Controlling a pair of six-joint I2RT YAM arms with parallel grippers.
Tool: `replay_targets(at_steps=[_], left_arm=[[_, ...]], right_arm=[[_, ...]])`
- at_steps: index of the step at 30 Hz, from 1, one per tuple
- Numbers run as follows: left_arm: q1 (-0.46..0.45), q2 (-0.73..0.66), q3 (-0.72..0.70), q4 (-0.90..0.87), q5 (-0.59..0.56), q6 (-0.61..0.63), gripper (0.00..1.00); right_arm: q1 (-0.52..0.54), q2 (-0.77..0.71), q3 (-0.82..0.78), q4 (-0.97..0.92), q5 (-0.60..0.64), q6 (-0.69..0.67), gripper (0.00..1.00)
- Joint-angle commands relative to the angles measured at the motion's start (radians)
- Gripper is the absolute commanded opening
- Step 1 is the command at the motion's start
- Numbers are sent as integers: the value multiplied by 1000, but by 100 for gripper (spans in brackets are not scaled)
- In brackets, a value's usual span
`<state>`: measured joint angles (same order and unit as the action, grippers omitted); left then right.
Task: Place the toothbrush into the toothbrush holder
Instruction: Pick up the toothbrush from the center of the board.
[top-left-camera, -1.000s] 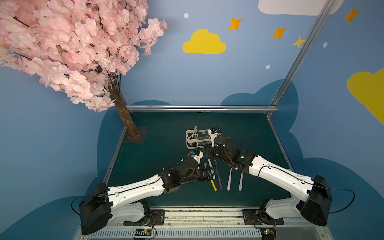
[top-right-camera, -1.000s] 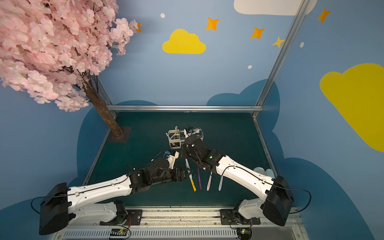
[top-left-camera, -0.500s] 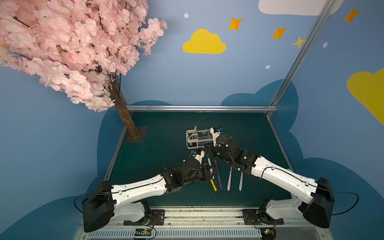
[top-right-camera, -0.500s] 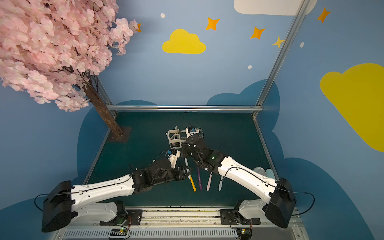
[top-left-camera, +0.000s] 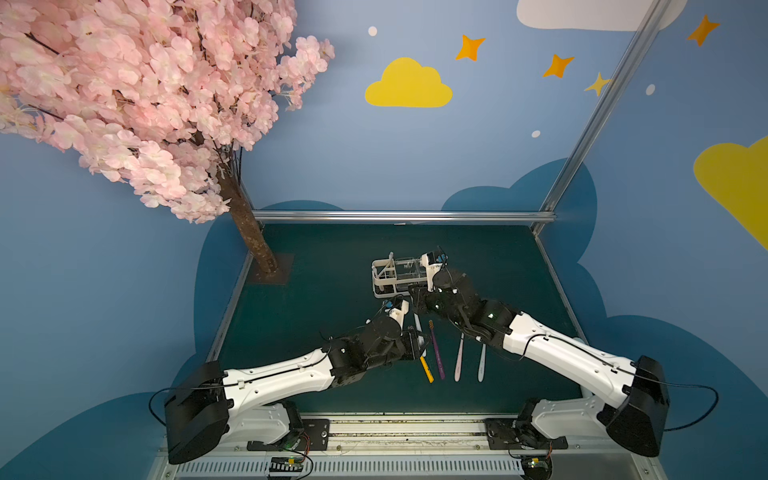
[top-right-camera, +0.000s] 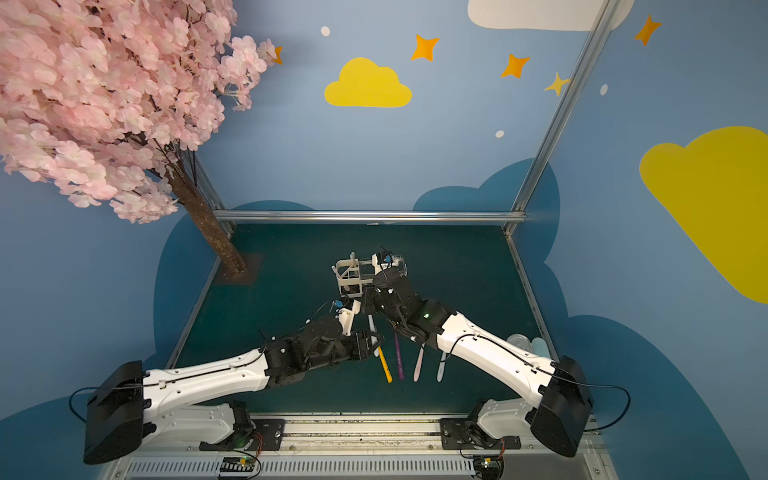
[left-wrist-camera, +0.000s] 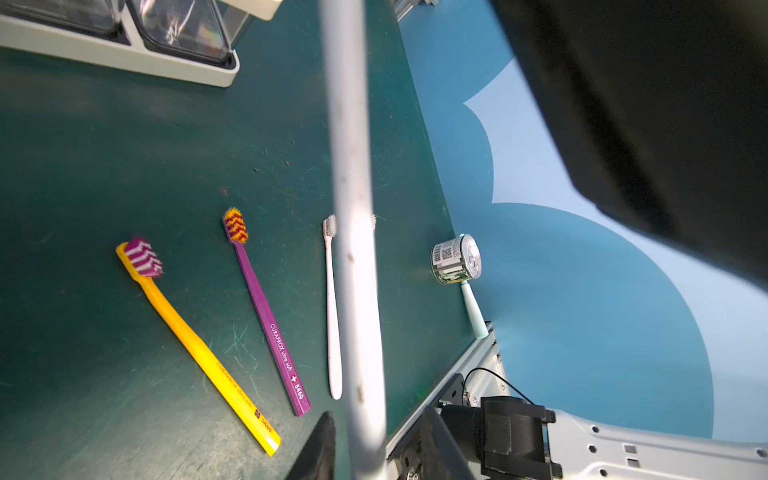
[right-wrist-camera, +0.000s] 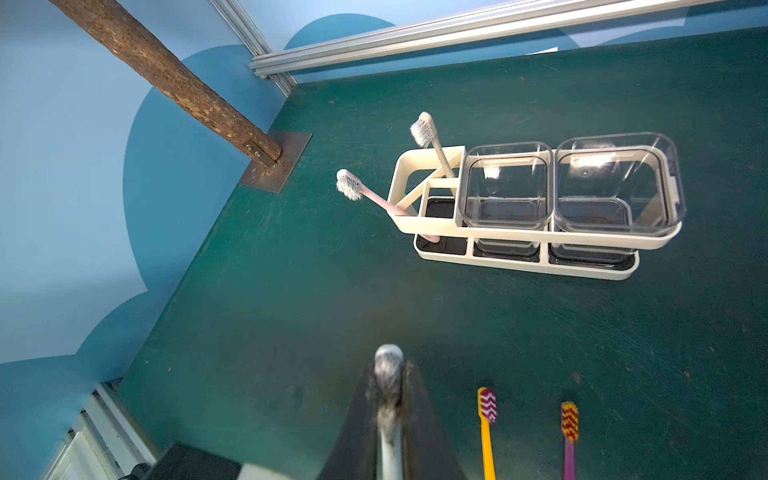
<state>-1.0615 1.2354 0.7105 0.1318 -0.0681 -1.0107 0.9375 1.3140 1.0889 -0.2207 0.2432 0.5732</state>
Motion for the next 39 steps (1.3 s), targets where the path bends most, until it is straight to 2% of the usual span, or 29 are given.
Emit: replay_targets(at_steps=[1, 9, 39], left_arm=[[-3, 4, -6, 14, -11, 1, 33], [-3, -7, -14, 2, -24, 3, 26], [-3, -10, 2, -33, -36, 9, 16]], right_arm=[[-3, -29, -8, 18, 7, 11, 0], [-8, -48, -29, 21, 10, 14, 0], [-17, -65, -46, 18, -3, 25, 0]])
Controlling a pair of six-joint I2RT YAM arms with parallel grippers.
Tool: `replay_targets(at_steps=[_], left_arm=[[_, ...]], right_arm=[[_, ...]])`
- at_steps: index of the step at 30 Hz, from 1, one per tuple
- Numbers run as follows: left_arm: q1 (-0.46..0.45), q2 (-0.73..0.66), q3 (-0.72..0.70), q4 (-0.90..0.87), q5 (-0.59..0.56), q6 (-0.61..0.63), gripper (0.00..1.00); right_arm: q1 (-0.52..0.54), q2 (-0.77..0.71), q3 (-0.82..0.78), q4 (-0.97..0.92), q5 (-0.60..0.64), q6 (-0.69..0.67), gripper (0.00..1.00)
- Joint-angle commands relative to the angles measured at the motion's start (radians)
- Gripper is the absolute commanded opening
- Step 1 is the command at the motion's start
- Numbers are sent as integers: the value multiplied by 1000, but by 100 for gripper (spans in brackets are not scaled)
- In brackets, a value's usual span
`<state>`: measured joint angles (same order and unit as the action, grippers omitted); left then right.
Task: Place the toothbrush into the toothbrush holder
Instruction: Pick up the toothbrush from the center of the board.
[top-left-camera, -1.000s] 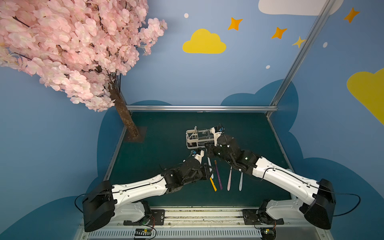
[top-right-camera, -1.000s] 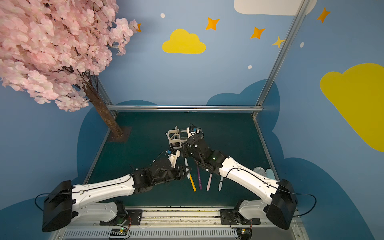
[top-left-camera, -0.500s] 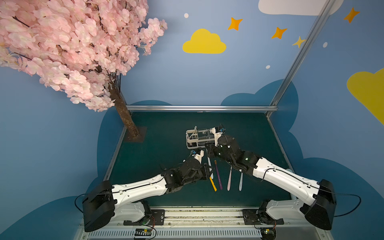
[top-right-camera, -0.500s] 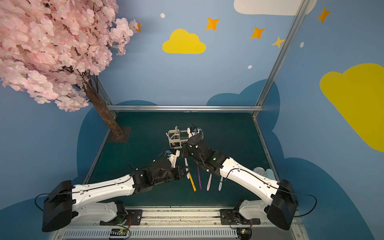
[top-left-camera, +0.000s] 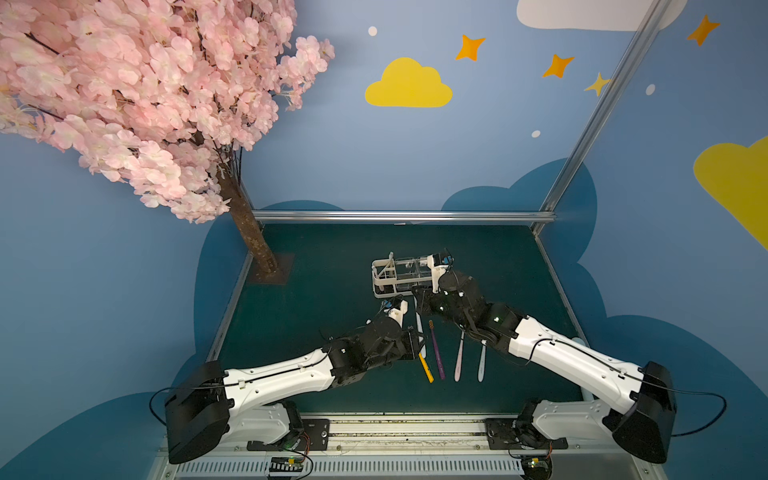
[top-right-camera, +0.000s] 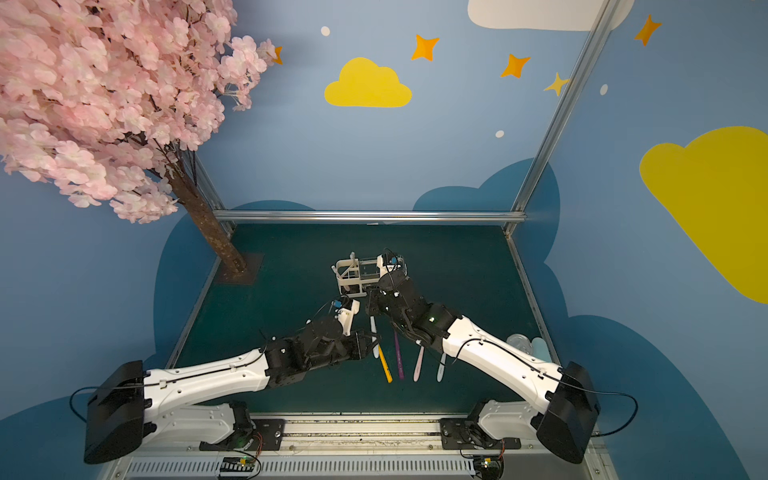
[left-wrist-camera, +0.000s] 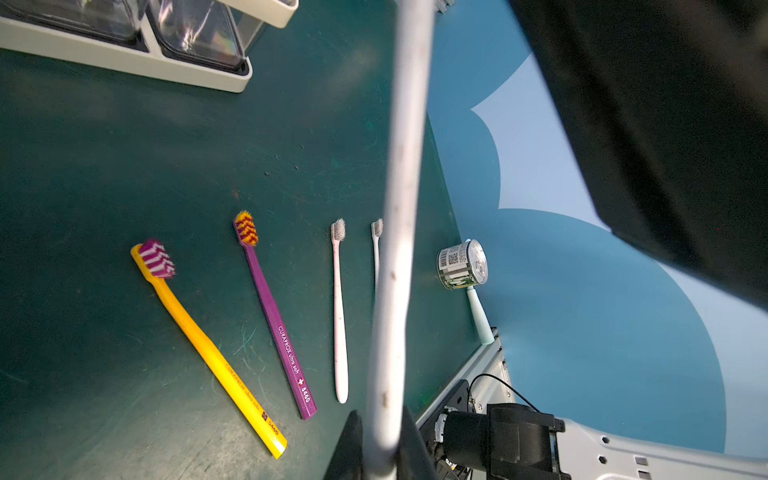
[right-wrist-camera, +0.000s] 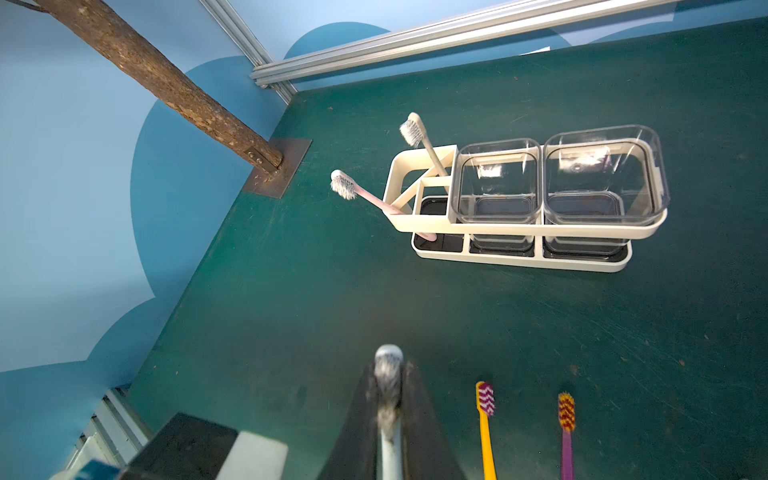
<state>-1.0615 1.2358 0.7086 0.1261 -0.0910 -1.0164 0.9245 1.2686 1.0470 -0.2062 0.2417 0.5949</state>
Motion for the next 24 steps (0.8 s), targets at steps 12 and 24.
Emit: replay_targets(at_steps=[12, 24], left_arm=[[-1, -51, -9, -101, -44, 43, 10], [6, -178, 15, -497, -110, 250, 2]], right_arm=[[-10, -61, -19, -19, -2, -2, 24], [-103, -148, 66, -238, -304, -24, 71]])
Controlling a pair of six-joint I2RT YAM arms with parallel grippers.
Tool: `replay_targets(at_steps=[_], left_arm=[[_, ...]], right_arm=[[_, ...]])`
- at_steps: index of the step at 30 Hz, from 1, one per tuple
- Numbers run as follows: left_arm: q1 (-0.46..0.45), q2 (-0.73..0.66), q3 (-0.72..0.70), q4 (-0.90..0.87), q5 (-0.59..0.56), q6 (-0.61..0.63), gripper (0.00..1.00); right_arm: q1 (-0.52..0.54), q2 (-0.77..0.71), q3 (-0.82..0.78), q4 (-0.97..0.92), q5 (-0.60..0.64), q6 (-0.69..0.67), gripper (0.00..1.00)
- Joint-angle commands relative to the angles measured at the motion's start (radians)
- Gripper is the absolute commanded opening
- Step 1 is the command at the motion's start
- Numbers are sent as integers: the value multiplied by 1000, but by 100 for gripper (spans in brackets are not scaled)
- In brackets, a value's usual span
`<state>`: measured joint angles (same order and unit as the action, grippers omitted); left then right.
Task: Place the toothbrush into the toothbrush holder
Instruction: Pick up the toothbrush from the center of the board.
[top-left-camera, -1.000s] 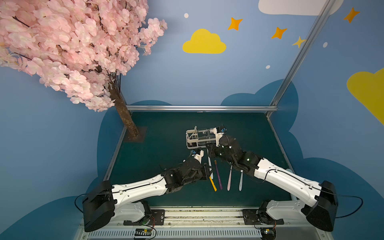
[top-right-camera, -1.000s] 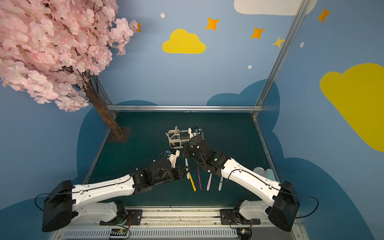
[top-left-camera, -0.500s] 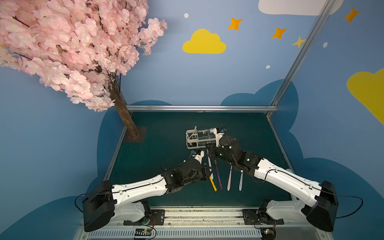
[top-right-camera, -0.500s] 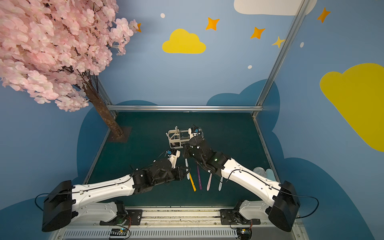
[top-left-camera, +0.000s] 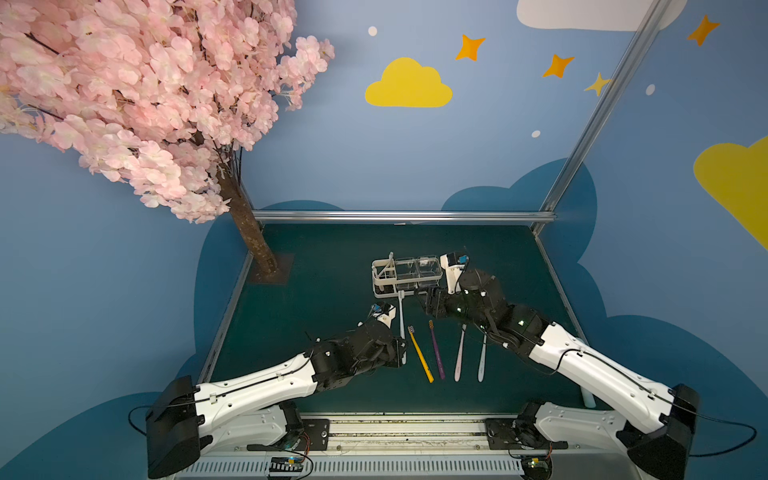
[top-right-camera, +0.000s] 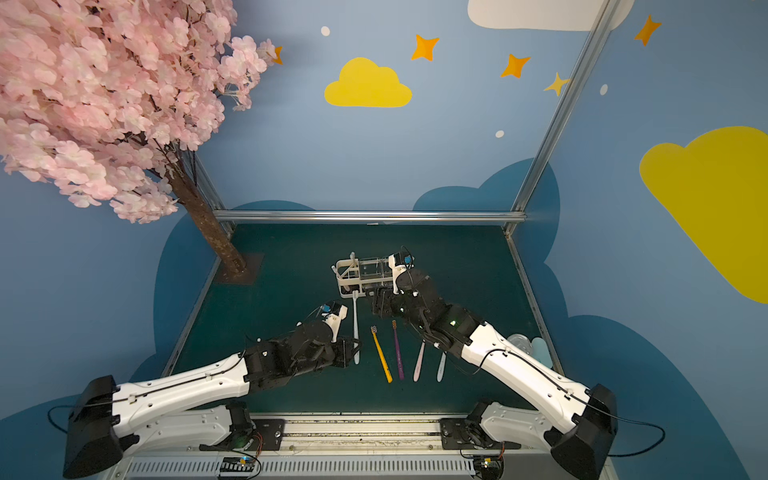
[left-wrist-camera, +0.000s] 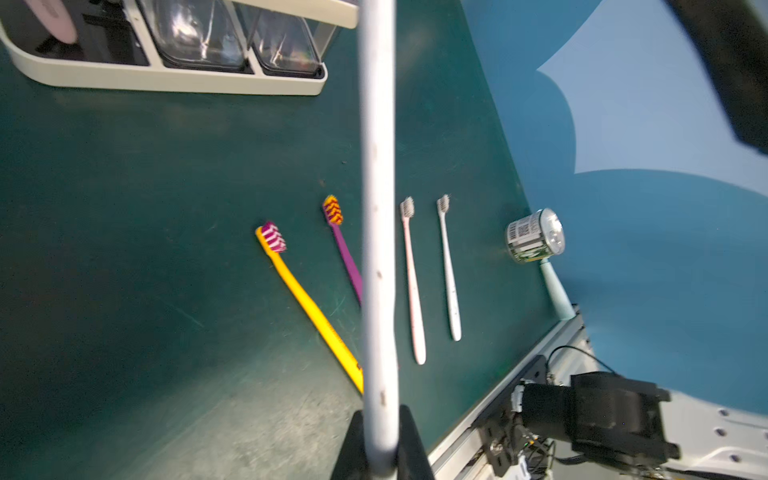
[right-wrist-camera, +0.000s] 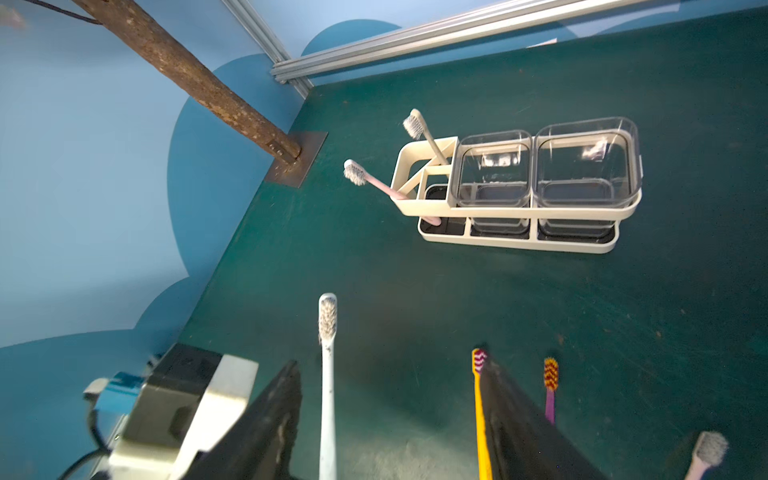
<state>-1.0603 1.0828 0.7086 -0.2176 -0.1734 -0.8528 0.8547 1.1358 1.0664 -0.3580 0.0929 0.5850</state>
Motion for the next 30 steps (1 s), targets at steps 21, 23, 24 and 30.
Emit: replay_targets(at_steps=[21, 23, 24, 30], left_arm=[[-2, -77, 47, -318, 36, 247, 2], [-3, -72, 43, -308, 44, 246, 2], [-4, -68, 42, -304, 47, 246, 2], [-6, -57, 49, -296, 52, 250, 2]], right_arm=[[-96, 249, 44, -8, -615, 10, 65], [-94, 258, 41, 10, -620, 17, 59], [-95, 264, 38, 28, -624, 26, 57], [-86, 290, 37, 93, -674, 50, 44]])
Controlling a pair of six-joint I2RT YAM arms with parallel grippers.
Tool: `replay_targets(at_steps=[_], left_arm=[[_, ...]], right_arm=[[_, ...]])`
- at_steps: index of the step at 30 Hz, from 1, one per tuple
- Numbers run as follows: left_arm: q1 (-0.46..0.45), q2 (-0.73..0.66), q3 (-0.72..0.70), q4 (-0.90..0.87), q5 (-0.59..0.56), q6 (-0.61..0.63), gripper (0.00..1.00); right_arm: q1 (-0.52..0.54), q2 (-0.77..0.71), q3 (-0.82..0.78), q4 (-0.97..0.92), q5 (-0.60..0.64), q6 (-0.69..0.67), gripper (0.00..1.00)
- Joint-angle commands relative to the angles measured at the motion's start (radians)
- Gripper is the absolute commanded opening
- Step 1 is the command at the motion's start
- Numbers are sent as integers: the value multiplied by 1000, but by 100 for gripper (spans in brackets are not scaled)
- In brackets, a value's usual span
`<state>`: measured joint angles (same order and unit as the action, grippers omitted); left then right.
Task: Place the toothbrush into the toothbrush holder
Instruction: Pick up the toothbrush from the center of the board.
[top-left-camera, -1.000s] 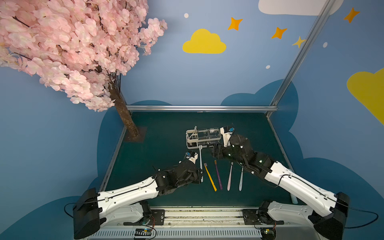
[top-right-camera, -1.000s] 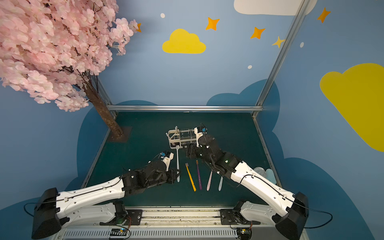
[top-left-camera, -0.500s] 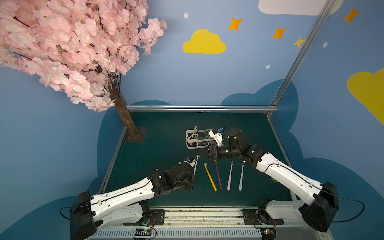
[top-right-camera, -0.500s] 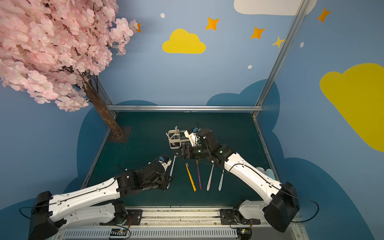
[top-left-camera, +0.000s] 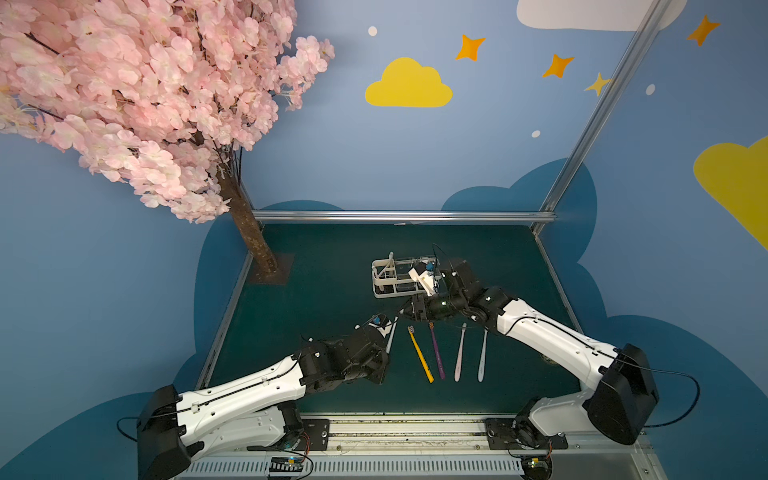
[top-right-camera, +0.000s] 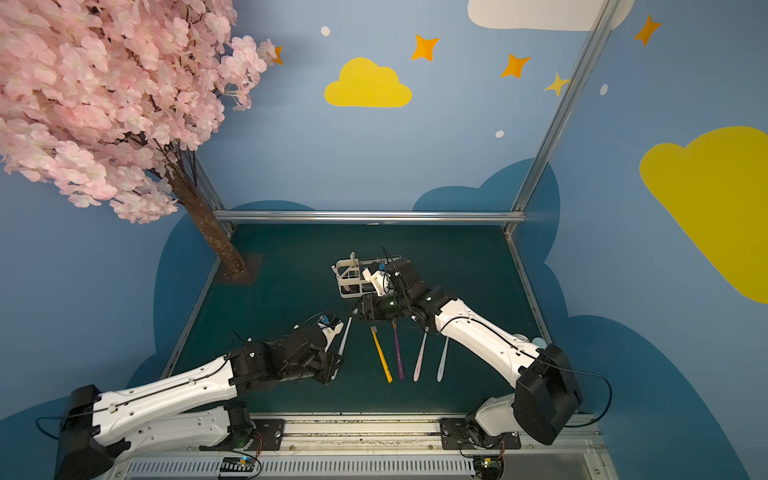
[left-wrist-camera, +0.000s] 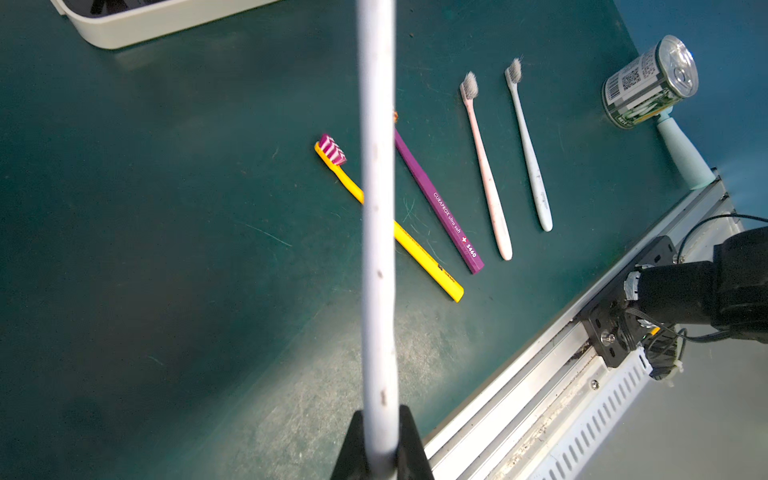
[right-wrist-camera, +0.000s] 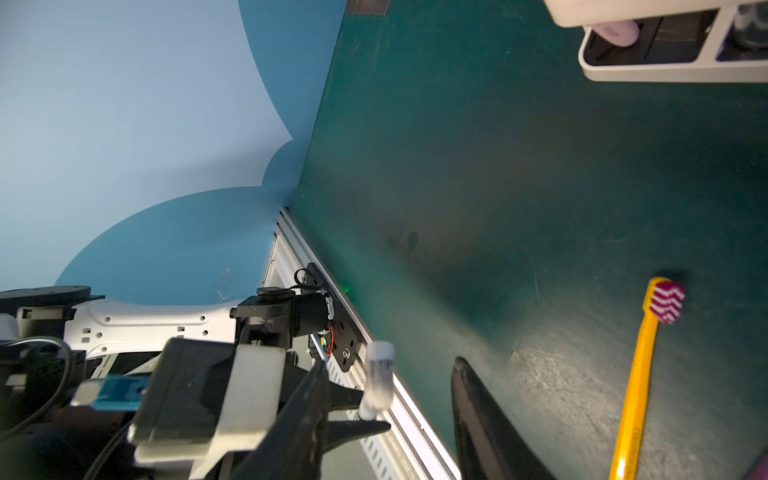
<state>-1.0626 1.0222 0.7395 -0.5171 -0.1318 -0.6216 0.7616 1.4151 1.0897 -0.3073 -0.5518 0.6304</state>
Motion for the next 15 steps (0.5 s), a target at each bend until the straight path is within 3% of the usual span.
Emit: replay_targets(at_steps=[1, 15], left_arm=[[-5, 5, 18, 5, 13, 19, 2], [-4, -26, 7, -4, -10, 17, 2]], right_arm=[[9, 13, 11, 49, -33, 9, 42], [12, 31, 16, 69, -65, 30, 18]])
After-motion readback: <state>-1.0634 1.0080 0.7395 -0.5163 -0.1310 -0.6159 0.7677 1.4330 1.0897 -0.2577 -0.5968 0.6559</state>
